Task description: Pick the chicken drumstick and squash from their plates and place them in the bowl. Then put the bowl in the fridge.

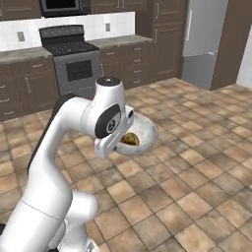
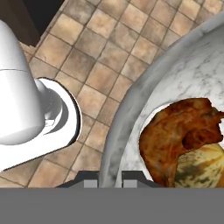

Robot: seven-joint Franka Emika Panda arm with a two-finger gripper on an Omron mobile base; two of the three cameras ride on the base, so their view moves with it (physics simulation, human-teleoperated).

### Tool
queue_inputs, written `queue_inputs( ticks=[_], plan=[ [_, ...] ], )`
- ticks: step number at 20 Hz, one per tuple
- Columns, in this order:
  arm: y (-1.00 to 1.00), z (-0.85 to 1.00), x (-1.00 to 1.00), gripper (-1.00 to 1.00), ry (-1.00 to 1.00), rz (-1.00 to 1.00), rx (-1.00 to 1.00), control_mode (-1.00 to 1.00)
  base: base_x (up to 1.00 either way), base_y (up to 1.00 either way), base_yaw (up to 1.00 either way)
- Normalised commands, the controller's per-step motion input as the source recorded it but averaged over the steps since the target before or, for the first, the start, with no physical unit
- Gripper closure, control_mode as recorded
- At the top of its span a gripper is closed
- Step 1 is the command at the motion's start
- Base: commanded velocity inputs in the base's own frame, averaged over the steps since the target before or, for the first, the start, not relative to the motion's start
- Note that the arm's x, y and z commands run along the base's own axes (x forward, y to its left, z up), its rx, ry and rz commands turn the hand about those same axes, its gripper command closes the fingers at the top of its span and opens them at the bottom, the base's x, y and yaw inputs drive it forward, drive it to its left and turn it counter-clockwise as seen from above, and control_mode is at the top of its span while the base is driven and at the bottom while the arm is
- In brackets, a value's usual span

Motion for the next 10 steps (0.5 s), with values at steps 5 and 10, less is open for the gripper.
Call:
queue_inputs(
  ticks=[5,10],
  plan=[
    [0.00,0.00,0.00,1.00,0.00,0.00,0.00,1.00,0.93,-0.02,0.03],
    [0.00,0.00,0.00,1.00,0.00,0.00,0.00,1.00,0.94,-0.01,0.03]
  ],
)
